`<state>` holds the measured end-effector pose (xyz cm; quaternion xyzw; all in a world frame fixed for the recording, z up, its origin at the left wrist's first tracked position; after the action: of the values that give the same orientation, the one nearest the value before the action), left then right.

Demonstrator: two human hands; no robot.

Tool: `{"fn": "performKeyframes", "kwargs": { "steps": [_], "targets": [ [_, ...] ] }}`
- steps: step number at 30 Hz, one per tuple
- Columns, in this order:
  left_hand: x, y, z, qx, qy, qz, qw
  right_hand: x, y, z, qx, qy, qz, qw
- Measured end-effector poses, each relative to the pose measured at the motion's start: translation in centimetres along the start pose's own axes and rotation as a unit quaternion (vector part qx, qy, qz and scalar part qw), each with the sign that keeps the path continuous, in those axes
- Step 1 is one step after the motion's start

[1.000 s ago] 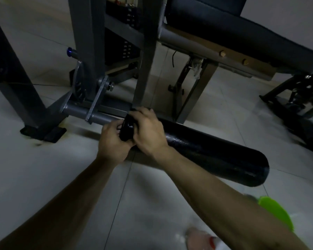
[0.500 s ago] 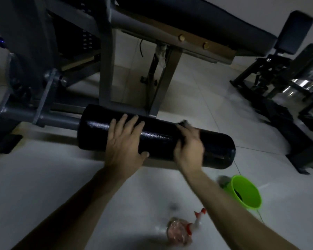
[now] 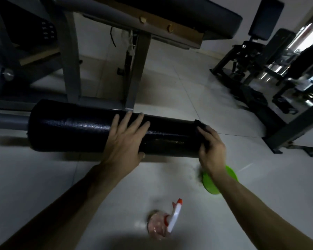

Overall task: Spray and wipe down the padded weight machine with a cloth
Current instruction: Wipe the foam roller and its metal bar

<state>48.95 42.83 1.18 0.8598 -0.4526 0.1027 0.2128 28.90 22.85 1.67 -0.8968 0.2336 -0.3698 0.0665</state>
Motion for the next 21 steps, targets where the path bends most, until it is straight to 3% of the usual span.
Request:
{"fn": "performKeyframes", "kwargs": {
  "steps": [5, 11, 17, 21],
  "targets": [
    [0.3, 3.2, 2.1, 0.064, -0.018, 0.011, 0.998, -2.4, -0.3, 0.8, 0.038, 0.069, 0.061, 0.995],
    [1.2, 2.8, 2.5, 0.049, 0.025, 0.006, 0.998, -3.9, -1.5, 2.6, 0.058, 0.059, 0.065, 0.994],
    [1.7, 2.7, 2.2, 0.034, 0.004, -0.001, 0.999, 2.2, 2.5, 1.8, 0.139, 0.134, 0.203, 0.960],
    [2.2, 2.5, 2.1, 0.021, -0.001, -0.006, 1.000, -3.5, 0.7, 2.5, 0.097, 0.145, 0.150, 0.973]
  ]
}}
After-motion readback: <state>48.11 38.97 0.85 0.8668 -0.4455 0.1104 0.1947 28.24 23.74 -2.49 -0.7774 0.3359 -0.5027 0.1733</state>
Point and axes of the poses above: each hand's wrist, its own x-axis towards the middle knuckle, its own z-axis out of the palm, y = z × x, the point moved 6 cm from there along x, towards the middle knuckle, and after that the axes turned 11 degrees about -z, right-handed, at the moved point
